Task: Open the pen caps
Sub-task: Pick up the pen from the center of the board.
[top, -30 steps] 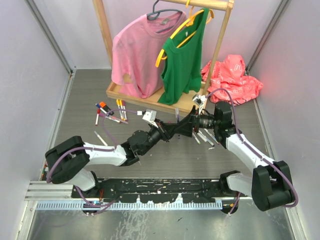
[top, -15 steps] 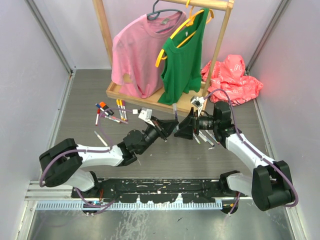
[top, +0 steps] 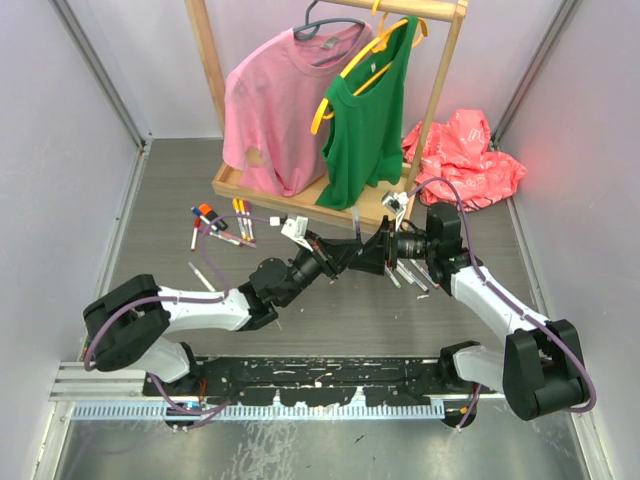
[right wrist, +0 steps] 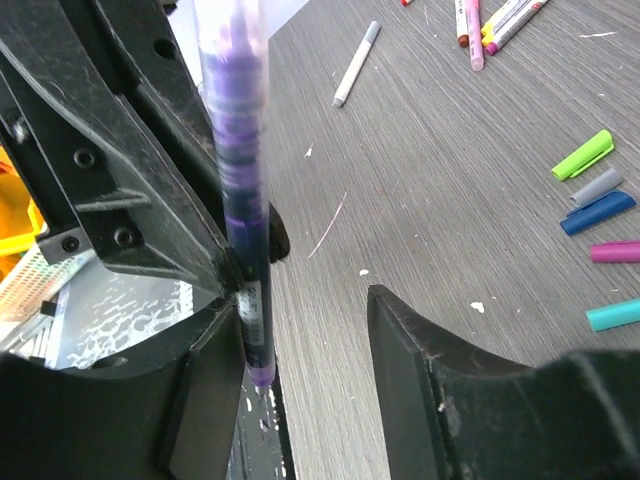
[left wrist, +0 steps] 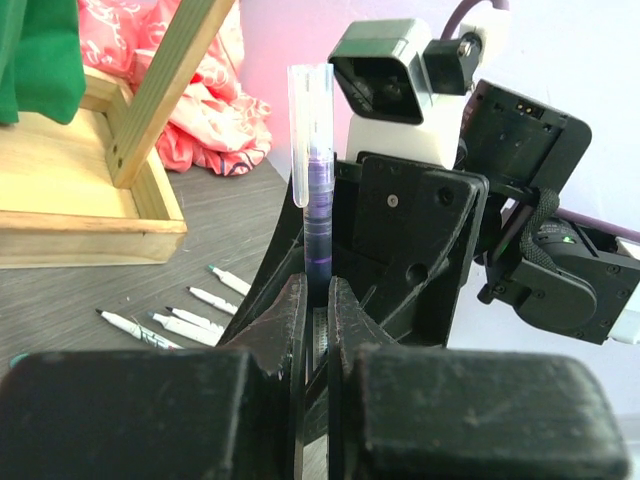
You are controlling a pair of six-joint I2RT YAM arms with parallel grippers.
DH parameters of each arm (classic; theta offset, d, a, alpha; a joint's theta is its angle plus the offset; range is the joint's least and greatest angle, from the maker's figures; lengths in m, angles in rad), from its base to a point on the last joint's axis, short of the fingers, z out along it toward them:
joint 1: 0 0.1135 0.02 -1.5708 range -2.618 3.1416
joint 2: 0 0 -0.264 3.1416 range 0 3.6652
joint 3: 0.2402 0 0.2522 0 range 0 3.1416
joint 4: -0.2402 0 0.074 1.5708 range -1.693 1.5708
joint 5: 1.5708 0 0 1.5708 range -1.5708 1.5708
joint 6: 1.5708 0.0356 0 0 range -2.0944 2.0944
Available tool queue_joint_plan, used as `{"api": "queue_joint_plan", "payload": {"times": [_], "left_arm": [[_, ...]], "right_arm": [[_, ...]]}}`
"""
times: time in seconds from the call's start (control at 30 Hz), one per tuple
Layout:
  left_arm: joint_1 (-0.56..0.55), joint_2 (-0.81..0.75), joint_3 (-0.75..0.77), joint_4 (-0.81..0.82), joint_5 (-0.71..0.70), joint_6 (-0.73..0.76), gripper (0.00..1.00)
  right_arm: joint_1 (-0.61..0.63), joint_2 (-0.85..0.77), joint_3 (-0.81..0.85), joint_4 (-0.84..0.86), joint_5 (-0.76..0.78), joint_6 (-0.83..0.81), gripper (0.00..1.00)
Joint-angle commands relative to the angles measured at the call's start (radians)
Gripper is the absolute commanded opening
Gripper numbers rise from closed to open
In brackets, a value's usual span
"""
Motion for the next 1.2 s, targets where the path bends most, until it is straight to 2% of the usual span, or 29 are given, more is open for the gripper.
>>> {"api": "queue_joint_plan", "payload": {"times": [0.0, 0.17, 0.27, 0.37, 0.43, 0.47, 0.53, 0.6, 0.63, 0.73, 0.83, 0.97, 1.07, 1.17], "left_arm": [[0.004, 0.011, 0.037, 0.081, 0.017, -0.011, 0.0], [0.003, 0.016, 0.035, 0.078, 0.015, -0.012, 0.01], [0.003, 0.016, 0.038, 0.067, 0.017, -0.012, 0.07], [0.006, 0.01, 0.038, 0.052, 0.025, -0.02, 0.29], [0.032, -0.002, 0.036, 0.033, 0.075, -0.056, 0.43], [0.059, -0.01, 0.034, 0.022, 0.127, -0.088, 0.48], [0.132, -0.023, 0.023, 0.034, 0.264, -0.163, 0.52], [0.203, -0.026, 0.001, 0.098, 0.389, -0.23, 0.55], [0.234, -0.024, -0.008, 0.14, 0.442, -0.258, 0.59], [0.286, -0.029, -0.01, 0.193, 0.532, -0.298, 0.7], [0.301, -0.05, 0.028, 0.122, 0.575, -0.277, 0.74], [0.305, -0.063, 0.099, 0.013, 0.591, -0.239, 0.75], [0.305, -0.053, 0.131, -0.005, 0.599, -0.238, 0.74], [0.305, -0.03, 0.153, -0.003, 0.604, -0.252, 0.65]], "right_arm": [[-0.006, -0.023, 0.029, 0.086, 0.007, 0.054, 0.54], [-0.011, -0.029, 0.031, 0.098, -0.005, 0.066, 0.39], [-0.016, -0.028, 0.038, 0.098, -0.027, 0.066, 0.26], [-0.02, -0.029, 0.045, 0.099, -0.053, 0.061, 0.08], [-0.025, -0.026, 0.049, 0.096, -0.071, 0.057, 0.01], [-0.028, -0.025, 0.052, 0.093, -0.081, 0.056, 0.01], [-0.036, -0.025, 0.059, 0.079, -0.104, 0.043, 0.01], [-0.039, -0.028, 0.07, 0.045, -0.121, 0.011, 0.01], [-0.039, -0.031, 0.076, 0.023, -0.129, -0.01, 0.01], [-0.04, -0.031, 0.091, -0.028, -0.162, -0.061, 0.01], [-0.04, -0.022, 0.102, -0.064, -0.184, -0.096, 0.01], [-0.039, -0.02, 0.105, -0.087, -0.188, -0.118, 0.01], [-0.04, -0.015, 0.106, -0.094, -0.188, -0.122, 0.01], [-0.039, -0.007, 0.111, -0.105, -0.189, -0.128, 0.01]]}}
